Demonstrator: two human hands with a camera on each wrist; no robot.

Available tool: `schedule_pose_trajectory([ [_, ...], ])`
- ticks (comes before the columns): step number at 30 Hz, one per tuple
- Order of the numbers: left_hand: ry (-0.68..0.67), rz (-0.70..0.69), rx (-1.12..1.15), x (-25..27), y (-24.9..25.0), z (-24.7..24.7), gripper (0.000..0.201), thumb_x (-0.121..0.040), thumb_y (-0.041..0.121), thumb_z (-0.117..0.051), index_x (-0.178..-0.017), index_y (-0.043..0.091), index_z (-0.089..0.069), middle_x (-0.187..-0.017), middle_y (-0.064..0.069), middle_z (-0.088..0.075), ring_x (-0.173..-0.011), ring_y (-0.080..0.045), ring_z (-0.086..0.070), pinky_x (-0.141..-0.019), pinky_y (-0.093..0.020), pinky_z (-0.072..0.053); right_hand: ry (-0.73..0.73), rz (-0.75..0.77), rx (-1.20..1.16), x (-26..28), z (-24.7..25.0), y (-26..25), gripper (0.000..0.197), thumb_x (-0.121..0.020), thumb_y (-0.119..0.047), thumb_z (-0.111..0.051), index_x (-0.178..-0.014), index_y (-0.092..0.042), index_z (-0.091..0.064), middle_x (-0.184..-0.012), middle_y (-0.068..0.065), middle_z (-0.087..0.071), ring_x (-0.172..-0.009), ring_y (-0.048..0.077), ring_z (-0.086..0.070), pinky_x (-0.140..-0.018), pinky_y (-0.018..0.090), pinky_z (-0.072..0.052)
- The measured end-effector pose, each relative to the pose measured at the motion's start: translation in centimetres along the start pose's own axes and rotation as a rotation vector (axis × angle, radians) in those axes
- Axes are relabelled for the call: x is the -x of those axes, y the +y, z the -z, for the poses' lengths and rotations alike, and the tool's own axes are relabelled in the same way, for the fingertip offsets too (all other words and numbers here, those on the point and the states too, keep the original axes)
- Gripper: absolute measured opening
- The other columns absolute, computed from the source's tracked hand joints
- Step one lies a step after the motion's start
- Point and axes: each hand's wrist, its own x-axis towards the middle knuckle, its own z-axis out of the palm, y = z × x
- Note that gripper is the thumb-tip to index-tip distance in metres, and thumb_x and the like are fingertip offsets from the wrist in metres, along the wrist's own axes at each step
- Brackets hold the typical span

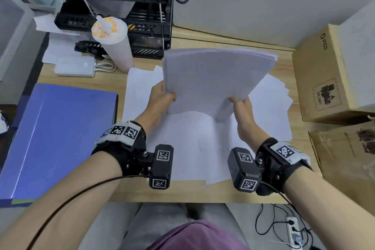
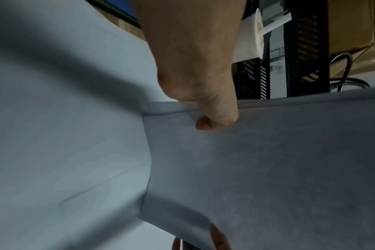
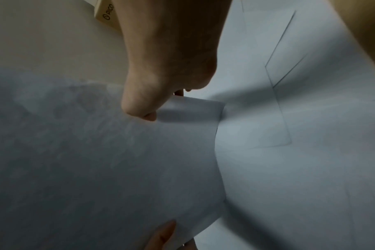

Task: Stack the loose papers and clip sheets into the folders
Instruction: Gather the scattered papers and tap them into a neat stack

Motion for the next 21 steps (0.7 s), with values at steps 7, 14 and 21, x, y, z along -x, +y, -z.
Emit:
schedule_pose_trajectory([
  [7, 0.085, -0.118, 0.165, -1.6, 4.3, 0.1, 0.033, -0.068, -0.010, -0.049, -0.090, 0.013, -0.059, -0.090, -0.002, -0.062, -0.084, -0.017, -0.057, -0.069, -0.027, -0.047, 0.103, 0.117, -0.174, -0.4, -1.2, -6.0, 0.022, -0.089, -0.002, -0.040, -0.091, -0.018, -0.055, -0.082, -0.007, -0.057, -0.071, 0.006, -0.052, -0.051, 0.005, -0.042],
  [14, 0.094, -0.042, 0.049, -2.0, 0.2, 1.9, 0.042, -0.079, -0.010, -0.053, -0.110, 0.017, -0.059, -0.098, 0.004, -0.067, -0.084, -0.007, -0.063, -0.063, -0.013, -0.052, -0.189, -0.176, 0.152, -0.6, -1.6, -1.5, 0.029, -0.084, -0.005, -0.048, -0.112, -0.012, -0.051, -0.103, -0.002, -0.055, -0.079, 0.002, -0.046, -0.065, 0.018, -0.034],
  [21, 0.107, -0.063, 0.062, -2.1, 2.6, 1.3, 0.039, -0.073, -0.016, -0.042, -0.085, 0.018, -0.055, -0.079, 0.006, -0.061, -0.073, -0.012, -0.058, -0.059, -0.019, -0.046, -0.111, -0.046, 0.110, -1.7, -2.8, -4.1, 0.035, -0.083, 0.006, -0.034, -0.094, -0.014, -0.061, -0.087, -0.004, -0.060, -0.079, 0.011, -0.050, -0.061, 0.019, -0.036],
])
